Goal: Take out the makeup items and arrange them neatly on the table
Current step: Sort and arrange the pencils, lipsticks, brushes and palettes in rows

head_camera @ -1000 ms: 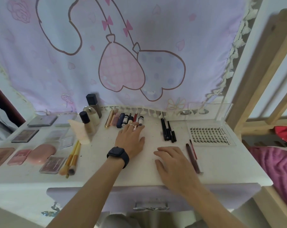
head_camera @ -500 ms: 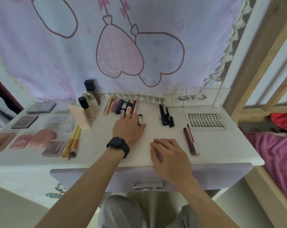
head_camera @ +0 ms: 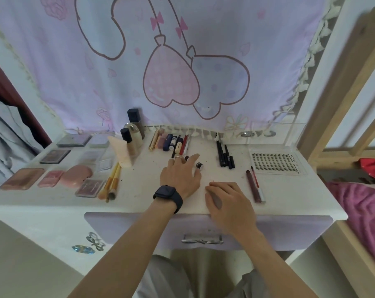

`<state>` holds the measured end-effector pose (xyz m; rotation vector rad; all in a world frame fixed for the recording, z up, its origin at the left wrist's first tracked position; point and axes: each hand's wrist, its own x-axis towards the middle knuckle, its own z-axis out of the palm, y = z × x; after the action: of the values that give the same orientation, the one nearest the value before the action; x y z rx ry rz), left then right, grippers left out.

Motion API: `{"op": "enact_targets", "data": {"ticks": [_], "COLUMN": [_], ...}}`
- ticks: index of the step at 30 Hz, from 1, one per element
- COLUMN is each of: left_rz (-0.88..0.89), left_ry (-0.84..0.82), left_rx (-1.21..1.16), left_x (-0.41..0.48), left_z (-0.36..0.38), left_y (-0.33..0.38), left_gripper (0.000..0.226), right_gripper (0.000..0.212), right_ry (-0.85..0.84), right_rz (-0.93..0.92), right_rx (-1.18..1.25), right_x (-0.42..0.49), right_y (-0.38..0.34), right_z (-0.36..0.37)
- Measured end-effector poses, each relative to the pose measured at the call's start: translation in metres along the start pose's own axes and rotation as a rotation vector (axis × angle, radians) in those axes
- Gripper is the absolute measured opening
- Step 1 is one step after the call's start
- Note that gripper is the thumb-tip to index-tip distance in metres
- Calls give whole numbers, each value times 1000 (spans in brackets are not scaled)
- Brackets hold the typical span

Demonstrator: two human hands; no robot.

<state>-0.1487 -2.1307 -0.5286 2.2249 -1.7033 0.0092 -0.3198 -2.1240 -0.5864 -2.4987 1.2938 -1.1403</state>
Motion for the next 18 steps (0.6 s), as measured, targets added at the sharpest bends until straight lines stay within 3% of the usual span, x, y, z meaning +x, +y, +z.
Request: {"op": "enact_targets", "data": {"ticks": [5,9,11,14,18], "left_rz": [-28,-2,13,-63,-28], "left_ry": [-144,-70,-19,-6,10], "left_rx": [38,-69,-191,-514,-760], "left_x": [14,3,-7,-30,-65], "left_z": [3,7,8,-1,-14], "left_y": [2,-9,-16,-21,-20], "left_gripper": [47,25,14,18,21], "right_gripper": [21,21,20,23,46], "right_ry": [-2,0,-8,-28,-104], "right_rz": [-1,0,9,28,206], "right_rx": [19,20,18,23,212], "right_x": [0,1,1,2,8], "right_y": [0,1,0,-2,-7], "right_z": [-1,-1,-1,-4,-16]}}
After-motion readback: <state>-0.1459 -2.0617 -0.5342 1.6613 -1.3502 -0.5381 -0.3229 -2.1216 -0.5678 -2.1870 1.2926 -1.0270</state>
